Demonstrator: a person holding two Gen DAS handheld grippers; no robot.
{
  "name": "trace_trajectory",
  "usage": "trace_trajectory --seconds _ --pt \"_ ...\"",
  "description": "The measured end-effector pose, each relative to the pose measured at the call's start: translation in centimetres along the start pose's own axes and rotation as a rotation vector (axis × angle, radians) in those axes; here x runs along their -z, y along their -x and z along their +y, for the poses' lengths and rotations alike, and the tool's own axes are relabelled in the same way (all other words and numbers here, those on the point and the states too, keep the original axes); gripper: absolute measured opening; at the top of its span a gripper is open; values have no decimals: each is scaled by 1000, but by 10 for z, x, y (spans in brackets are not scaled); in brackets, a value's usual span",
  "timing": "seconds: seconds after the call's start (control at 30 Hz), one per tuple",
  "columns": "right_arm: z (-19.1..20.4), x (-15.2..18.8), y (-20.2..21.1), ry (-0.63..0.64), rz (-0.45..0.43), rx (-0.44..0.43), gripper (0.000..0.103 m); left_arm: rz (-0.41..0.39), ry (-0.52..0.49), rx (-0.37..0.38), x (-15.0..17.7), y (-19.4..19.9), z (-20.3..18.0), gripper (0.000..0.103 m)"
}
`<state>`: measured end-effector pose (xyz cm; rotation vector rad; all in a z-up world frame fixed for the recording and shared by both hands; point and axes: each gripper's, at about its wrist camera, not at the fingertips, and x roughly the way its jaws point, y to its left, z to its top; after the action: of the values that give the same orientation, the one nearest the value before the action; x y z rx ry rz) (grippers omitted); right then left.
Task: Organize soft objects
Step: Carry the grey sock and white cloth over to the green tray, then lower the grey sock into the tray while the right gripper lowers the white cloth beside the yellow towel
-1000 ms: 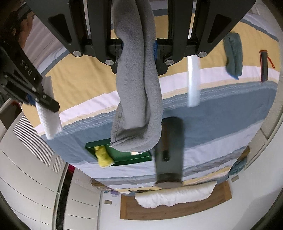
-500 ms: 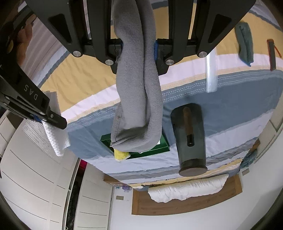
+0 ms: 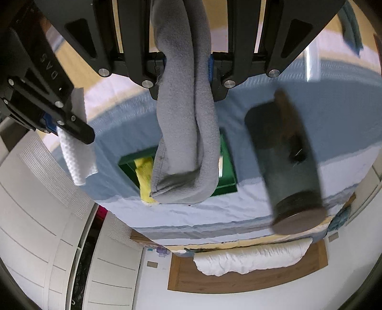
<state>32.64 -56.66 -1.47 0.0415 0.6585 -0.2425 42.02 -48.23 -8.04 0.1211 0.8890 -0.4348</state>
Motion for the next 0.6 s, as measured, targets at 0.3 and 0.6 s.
trace_trajectory --seconds 0.3,0.6 --pt "-27 -51 -129 49 40 22 12 5 39 -48 -60 -103 7 19" --pt "-27 -105 -208 95 143 0 12 115 132 -78 -95 -155 28 19"
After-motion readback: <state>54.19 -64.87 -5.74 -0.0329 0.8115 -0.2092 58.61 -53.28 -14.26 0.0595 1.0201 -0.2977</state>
